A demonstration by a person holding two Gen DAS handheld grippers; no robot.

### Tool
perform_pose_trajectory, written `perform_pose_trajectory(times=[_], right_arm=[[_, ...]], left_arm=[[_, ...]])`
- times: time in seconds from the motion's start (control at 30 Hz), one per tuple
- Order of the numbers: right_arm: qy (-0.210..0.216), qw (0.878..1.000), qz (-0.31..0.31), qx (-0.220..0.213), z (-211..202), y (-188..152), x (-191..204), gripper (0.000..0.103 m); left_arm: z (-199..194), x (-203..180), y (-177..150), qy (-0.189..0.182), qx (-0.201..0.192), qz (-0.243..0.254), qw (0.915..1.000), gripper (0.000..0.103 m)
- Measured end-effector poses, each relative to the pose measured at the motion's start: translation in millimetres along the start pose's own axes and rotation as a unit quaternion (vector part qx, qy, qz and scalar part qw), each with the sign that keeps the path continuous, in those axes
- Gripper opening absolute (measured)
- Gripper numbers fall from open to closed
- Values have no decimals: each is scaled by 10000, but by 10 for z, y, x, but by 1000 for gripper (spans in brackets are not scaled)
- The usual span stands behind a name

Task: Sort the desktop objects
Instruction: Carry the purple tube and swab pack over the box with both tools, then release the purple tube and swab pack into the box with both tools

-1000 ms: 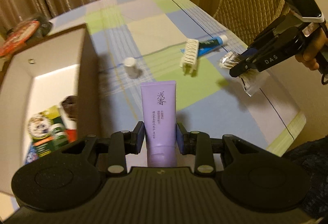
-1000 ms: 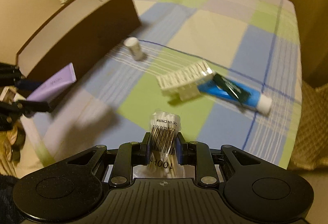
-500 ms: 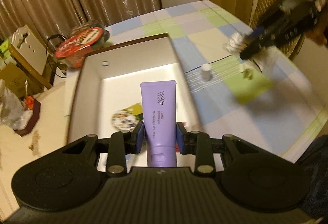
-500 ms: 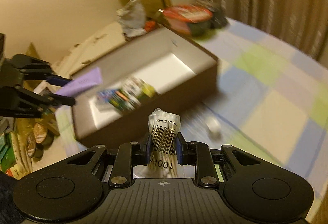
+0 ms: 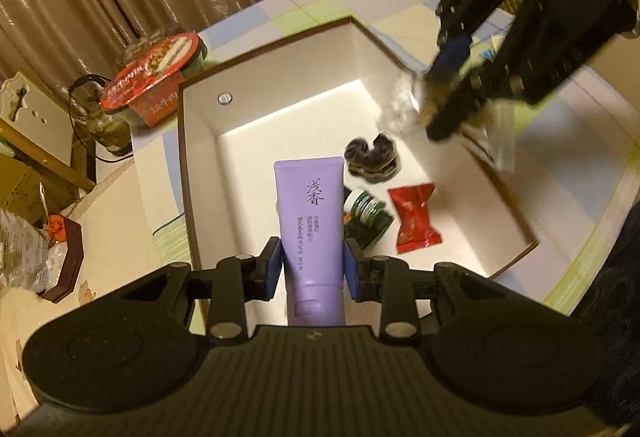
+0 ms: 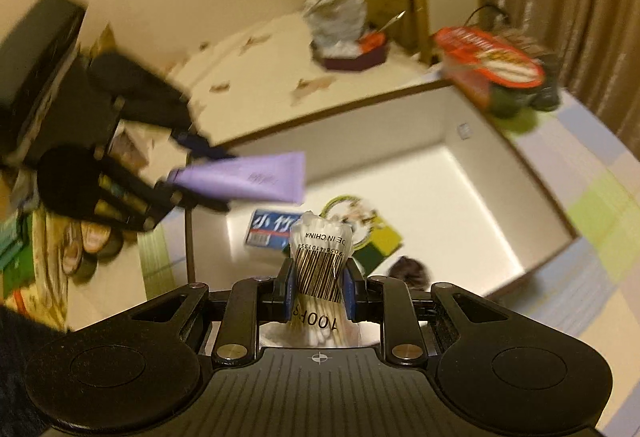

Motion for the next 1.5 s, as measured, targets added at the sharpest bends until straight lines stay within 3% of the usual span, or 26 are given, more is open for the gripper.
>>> perform_pose_trajectory(times=[0.27, 0.6, 0.63, 0.67, 0.7, 0.97, 1.5], right_arm=[[275, 9955, -426, 803, 632, -335, 149, 22], [640, 9888, -610, 1205, 948, -432, 220, 24], [620, 9887, -642, 1203, 956, -431, 236, 36], [551, 9888, -742, 1174, 958, -427, 249, 72], [550, 9885, -907, 1079, 946, -421, 272, 87], [371, 9886, -911, 1142, 928, -418, 220, 87], [142, 9921, -687, 1036, 810, -349, -8, 87]], left_arm=[[157, 201, -124, -249, 40, 2, 9997, 27], [243, 369, -196, -410, 8, -49, 9991, 27], [257, 377, -206, -416, 20, -51, 9991, 28], [272, 384, -217, -427, 29, -49, 9991, 28], [285, 393, -225, -437, 28, -54, 9990, 28], [405, 467, -228, -441, 19, -134, 9989, 28], [735, 517, -190, -86, 304, -521, 9981, 28]])
Point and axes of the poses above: each gripper's, at about its wrist camera, not at the fingertips, and z roughly the way its jaws point, x to its left, y to its top, the point moved 6 cm from there along z, roughly the way its jaws point, and after that the axes turned 15 degrees about -x, right-handed, at the moved point
